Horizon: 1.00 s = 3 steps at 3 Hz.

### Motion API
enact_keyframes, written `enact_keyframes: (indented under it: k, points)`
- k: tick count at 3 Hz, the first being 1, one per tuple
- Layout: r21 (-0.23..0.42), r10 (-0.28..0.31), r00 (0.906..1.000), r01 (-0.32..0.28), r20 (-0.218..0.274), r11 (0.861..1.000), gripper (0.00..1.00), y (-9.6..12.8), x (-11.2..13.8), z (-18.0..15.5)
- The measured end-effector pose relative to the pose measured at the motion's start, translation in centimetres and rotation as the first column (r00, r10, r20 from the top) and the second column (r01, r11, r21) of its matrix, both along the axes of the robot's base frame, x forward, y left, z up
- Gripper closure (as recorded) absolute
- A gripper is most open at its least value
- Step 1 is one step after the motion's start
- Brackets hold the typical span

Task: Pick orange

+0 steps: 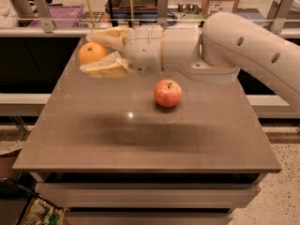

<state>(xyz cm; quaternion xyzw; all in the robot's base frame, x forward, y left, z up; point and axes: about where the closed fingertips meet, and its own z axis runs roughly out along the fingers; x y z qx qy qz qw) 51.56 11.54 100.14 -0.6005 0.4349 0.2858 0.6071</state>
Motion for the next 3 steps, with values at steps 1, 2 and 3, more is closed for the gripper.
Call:
enact_keyframes:
  k: [1,2,3]
  points:
    - [-0.032,0.002,0.9988,-0.001,0.048,0.999,1.00,0.6,-0.8,2.0]
    - [-0.081,-0.002,0.9928,0.011,0.120,0.997,1.00,1.4,-2.4,5.2]
    - [-0.081,-0.001,0.9928,0.011,0.120,0.997,1.00,1.4,-2.4,5.2]
